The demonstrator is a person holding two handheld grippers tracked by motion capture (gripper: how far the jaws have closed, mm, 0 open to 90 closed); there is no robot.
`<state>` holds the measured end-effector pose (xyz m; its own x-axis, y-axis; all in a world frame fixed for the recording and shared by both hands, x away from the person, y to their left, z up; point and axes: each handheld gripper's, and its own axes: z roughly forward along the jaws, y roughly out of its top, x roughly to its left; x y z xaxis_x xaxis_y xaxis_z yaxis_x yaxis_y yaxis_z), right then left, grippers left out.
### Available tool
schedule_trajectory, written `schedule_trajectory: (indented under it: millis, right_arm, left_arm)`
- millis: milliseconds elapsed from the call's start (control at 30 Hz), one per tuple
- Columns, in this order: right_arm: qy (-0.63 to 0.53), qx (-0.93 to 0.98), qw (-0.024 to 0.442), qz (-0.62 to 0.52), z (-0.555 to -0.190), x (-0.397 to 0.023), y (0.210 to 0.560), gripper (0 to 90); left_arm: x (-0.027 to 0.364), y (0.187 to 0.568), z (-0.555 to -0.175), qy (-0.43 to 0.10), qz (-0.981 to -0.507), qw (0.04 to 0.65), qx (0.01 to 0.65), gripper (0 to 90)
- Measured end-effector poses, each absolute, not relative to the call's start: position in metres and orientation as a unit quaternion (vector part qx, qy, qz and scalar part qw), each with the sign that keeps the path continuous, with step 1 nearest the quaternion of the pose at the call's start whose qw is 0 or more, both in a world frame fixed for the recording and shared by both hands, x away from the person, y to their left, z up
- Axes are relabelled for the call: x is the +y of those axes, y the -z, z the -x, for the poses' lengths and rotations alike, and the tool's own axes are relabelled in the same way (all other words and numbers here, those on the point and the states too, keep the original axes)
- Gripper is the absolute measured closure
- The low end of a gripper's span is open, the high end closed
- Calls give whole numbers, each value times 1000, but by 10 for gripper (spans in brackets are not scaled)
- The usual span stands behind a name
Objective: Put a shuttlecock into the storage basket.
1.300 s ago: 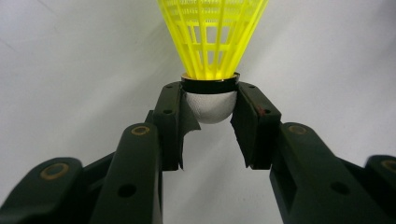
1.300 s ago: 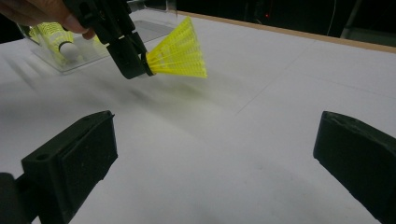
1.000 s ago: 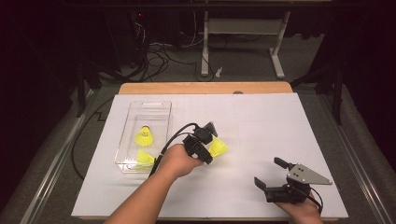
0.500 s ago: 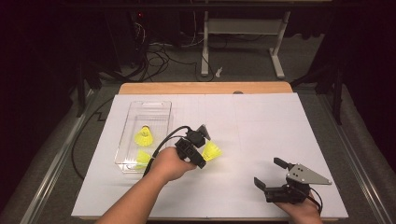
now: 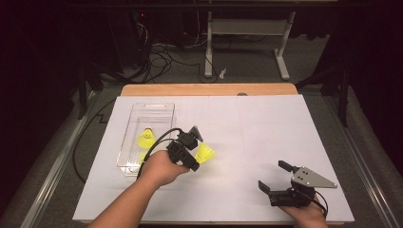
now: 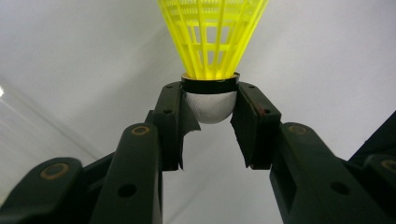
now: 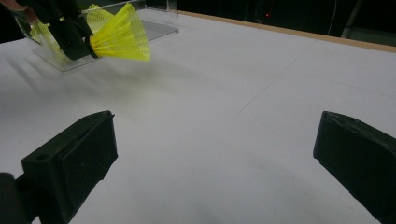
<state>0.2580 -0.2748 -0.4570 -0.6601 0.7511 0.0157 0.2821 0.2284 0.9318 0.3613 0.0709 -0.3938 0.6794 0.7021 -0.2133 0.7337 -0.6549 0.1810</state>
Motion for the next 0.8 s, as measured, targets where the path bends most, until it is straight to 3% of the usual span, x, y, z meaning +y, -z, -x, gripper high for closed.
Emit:
schedule_trajectory:
  millis: [800]
  right_arm:
    - [-516,751,227,-343,-258,-274,457,0]
  left_arm:
    - [79,389,-363,74,-902,124,406,654]
